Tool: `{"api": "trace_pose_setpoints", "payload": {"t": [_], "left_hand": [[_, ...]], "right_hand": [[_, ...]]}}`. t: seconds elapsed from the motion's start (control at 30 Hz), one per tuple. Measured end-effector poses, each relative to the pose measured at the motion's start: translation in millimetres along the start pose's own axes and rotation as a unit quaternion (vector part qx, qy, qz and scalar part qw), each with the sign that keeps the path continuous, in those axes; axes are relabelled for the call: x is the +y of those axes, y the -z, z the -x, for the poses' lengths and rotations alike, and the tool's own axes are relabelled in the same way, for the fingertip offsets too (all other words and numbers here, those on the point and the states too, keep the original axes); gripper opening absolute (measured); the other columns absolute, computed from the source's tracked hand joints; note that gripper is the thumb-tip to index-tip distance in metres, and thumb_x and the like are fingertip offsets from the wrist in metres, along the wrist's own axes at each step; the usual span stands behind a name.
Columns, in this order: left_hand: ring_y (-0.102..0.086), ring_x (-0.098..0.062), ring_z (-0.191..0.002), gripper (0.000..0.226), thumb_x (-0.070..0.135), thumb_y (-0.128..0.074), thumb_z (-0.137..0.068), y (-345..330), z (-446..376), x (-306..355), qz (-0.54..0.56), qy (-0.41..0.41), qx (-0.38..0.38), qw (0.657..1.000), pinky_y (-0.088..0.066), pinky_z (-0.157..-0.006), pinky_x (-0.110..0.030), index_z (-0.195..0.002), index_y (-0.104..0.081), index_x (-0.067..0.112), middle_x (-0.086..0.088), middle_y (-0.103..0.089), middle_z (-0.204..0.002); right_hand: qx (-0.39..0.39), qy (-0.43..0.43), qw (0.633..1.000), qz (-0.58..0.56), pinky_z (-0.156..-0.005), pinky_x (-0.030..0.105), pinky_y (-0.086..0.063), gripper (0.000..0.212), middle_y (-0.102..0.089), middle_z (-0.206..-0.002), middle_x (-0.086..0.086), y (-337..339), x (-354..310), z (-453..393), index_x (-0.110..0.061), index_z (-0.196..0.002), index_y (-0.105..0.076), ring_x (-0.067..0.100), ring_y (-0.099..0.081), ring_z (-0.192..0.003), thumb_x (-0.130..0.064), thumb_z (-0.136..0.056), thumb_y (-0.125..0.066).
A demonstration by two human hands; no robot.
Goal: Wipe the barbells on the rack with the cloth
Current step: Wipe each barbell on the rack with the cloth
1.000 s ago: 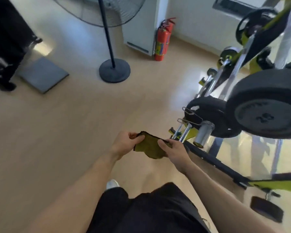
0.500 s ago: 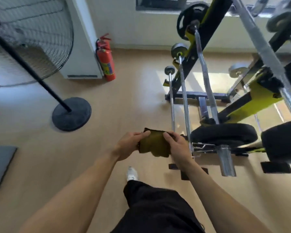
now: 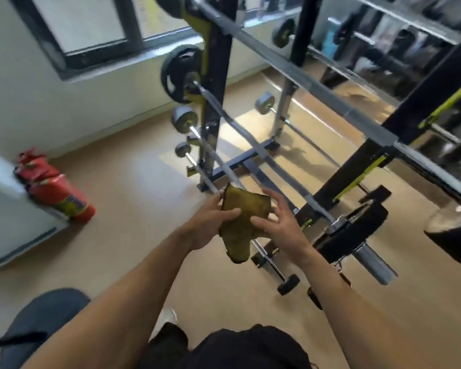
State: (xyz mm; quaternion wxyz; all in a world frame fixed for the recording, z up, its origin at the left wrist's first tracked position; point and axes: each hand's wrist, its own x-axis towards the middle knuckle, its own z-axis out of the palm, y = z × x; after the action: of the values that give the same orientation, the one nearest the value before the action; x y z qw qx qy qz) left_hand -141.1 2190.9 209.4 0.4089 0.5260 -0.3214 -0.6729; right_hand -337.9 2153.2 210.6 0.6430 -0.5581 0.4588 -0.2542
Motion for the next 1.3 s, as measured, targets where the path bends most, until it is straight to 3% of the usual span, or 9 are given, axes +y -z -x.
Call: {"api": "trace_pose_setpoints", "payload": {"t": [0.23, 0.4, 0.57, 0.7, 0.8, 0.9, 0.97, 1.03, 1.3], "left_hand": [[-0.055, -0.022, -0.124, 0.061, 0.012, -0.055, -0.100, 27, -61, 77, -0.222, 0.008, -0.150, 0.963, -0.049, -0.102, -0.053, -0.151, -0.030, 0.034, 0.003, -0.053, -0.139], [-0.058, -0.020, -0.119, 0.045, 0.021, -0.050, -0.103, -4, -105, 139, -0.313, -0.113, -0.122, 0.935, -0.052, -0.101, -0.045, -0.146, -0.037, 0.029, 0.005, -0.057, -0.133], [-0.061, -0.014, -0.103, 0.041, 0.022, -0.055, -0.101, -48, -154, 187, -0.283, -0.242, -0.081, 0.925, -0.058, -0.071, -0.019, -0.140, -0.042, 0.021, 0.005, -0.060, -0.116], [-0.063, -0.007, -0.098, 0.045, 0.018, -0.061, -0.097, -73, -186, 216, -0.263, -0.324, -0.049, 0.907, -0.057, -0.074, -0.016, -0.138, -0.042, 0.022, 0.010, -0.061, -0.107], [-0.058, -0.009, -0.107, 0.049, 0.012, -0.064, -0.093, -78, -207, 226, -0.333, -0.406, -0.024, 0.851, -0.047, -0.082, -0.003, -0.138, -0.044, 0.014, -0.001, -0.059, -0.119], [-0.049, -0.022, -0.123, 0.037, 0.009, -0.059, -0.090, -66, -233, 227, -0.397, -0.461, 0.035, 0.793, -0.045, -0.104, -0.032, -0.127, -0.055, 0.010, -0.009, -0.054, -0.130], [-0.047, -0.028, -0.123, 0.032, 0.009, -0.055, -0.088, -53, -250, 227, -0.442, -0.474, 0.065, 0.759, -0.041, -0.105, -0.047, -0.119, -0.061, 0.008, -0.011, -0.056, -0.125], [-0.044, -0.031, -0.127, 0.029, 0.013, -0.054, -0.089, -40, -265, 228, -0.473, -0.481, 0.097, 0.732, -0.036, -0.107, -0.049, -0.116, -0.063, 0.009, -0.011, -0.056, -0.125], [-0.043, -0.027, -0.126, 0.047, -0.005, -0.070, -0.070, 14, -305, 238, -0.452, -0.514, 0.134, 0.717, -0.033, -0.105, -0.049, -0.113, -0.065, 0.012, -0.007, -0.058, -0.122]], "right_hand": [[0.188, 0.034, 0.978, 0.081, -0.093, 0.046, -0.055, 0.050, -0.050, -0.130, -0.006, -2, -29, -19, -0.033, -0.127, -0.060, 0.021, -0.053, -0.121, -0.016, -0.083, -0.078], [0.285, 0.070, 0.945, 0.143, -0.096, 0.031, -0.054, 0.076, -0.032, -0.137, -0.010, 22, -83, -33, -0.024, -0.143, -0.045, 0.015, -0.046, -0.125, -0.014, -0.078, -0.082], [0.364, 0.075, 0.878, 0.301, -0.115, 0.037, -0.033, 0.104, -0.022, -0.148, 0.004, 66, -144, -69, -0.013, -0.151, -0.031, 0.022, -0.030, -0.138, -0.027, -0.067, -0.090], [0.399, 0.058, 0.821, 0.403, -0.116, 0.037, -0.029, 0.111, -0.019, -0.150, 0.011, 96, -186, -95, -0.008, -0.151, -0.029, 0.026, -0.025, -0.140, -0.044, -0.065, -0.088], [0.374, -0.072, 0.741, 0.553, -0.118, 0.051, -0.021, 0.110, -0.012, -0.156, 0.012, 118, -195, -117, -0.016, -0.148, -0.034, 0.036, -0.014, -0.143, -0.068, -0.062, -0.079], [0.288, -0.178, 0.702, 0.627, -0.114, 0.053, -0.019, 0.102, -0.019, -0.157, 0.013, 123, -193, -141, -0.018, -0.142, -0.039, 0.034, -0.017, -0.142, -0.072, -0.062, -0.075], [0.265, -0.163, 0.703, 0.640, -0.093, 0.044, -0.039, 0.081, -0.052, -0.129, 0.013, 120, -191, -158, -0.015, -0.126, -0.048, 0.029, -0.048, -0.108, -0.067, -0.069, -0.074], [0.278, -0.142, 0.705, 0.636, -0.070, 0.035, -0.040, 0.062, -0.054, -0.092, 0.005, 117, -195, -173, -0.014, -0.108, -0.053, 0.024, -0.047, -0.078, -0.065, -0.076, -0.069], [0.247, -0.163, 0.752, 0.589, -0.064, 0.032, -0.043, 0.055, -0.045, -0.072, -0.007, 112, -214, -223, -0.022, -0.093, -0.050, 0.018, -0.054, -0.070, -0.071, -0.075, -0.065]]}}
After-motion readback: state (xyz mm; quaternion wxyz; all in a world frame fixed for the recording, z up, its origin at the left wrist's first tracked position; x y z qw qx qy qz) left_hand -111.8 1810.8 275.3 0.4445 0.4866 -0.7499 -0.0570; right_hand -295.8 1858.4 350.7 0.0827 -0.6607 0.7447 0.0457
